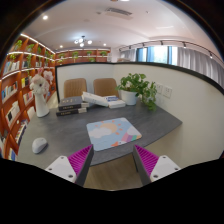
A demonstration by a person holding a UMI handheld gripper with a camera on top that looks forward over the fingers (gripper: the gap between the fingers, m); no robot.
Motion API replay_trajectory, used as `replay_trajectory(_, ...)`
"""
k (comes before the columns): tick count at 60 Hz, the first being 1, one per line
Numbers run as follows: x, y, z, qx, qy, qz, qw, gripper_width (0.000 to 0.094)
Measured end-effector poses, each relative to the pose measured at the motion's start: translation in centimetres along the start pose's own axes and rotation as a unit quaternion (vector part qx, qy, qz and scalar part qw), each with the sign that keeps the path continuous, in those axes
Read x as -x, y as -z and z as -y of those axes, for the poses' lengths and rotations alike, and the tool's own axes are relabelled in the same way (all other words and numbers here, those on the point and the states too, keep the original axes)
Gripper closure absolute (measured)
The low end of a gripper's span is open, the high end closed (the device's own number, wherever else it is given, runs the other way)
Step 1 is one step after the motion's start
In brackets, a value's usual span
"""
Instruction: Arrange mouse
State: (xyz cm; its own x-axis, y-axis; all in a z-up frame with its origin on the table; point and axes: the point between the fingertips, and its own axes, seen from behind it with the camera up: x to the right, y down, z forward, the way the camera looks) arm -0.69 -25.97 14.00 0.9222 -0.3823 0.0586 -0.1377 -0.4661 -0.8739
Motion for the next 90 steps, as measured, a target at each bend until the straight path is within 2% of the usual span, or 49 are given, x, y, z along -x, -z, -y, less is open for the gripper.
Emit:
replay_trajectory(8,7.0,0.0,-6.1,0.041,0.03,0.055,0.997,0.0142)
replay_trajectory(19,17.8,0.8,-11.4,0.075,0.054,0.137,0.986,0.0134)
replay_trajectory(27,25.7,0.3,-13.5,0.091,0.059,0.19,0.976,0.0132)
replay_trajectory(35,31.4,-1.5,-13.8,0.098,0.075,0.22,0.968,0.013)
replay_trajectory(50,37.6,-6.1,-10.7,0.084,0.061,0.242,0.965,0.0146)
replay_trajectory(78,44.4,-12.3,-7.3,0.091,0.103,0.283,0.949,0.0156)
replay_trajectory(82,44.3,-12.8,-7.2,0.09,0.108,0.278,0.95,0.0224)
replay_trajectory(85,43.7,-13.6,-7.1,0.088,0.118,0.262,0.954,0.033)
replay_trajectory(86,43.5,-13.4,-7.2,0.087,0.121,0.257,0.955,0.0408)
replay_trajectory(90,43.5,-13.5,-7.4,0.09,0.124,0.258,0.954,0.0415)
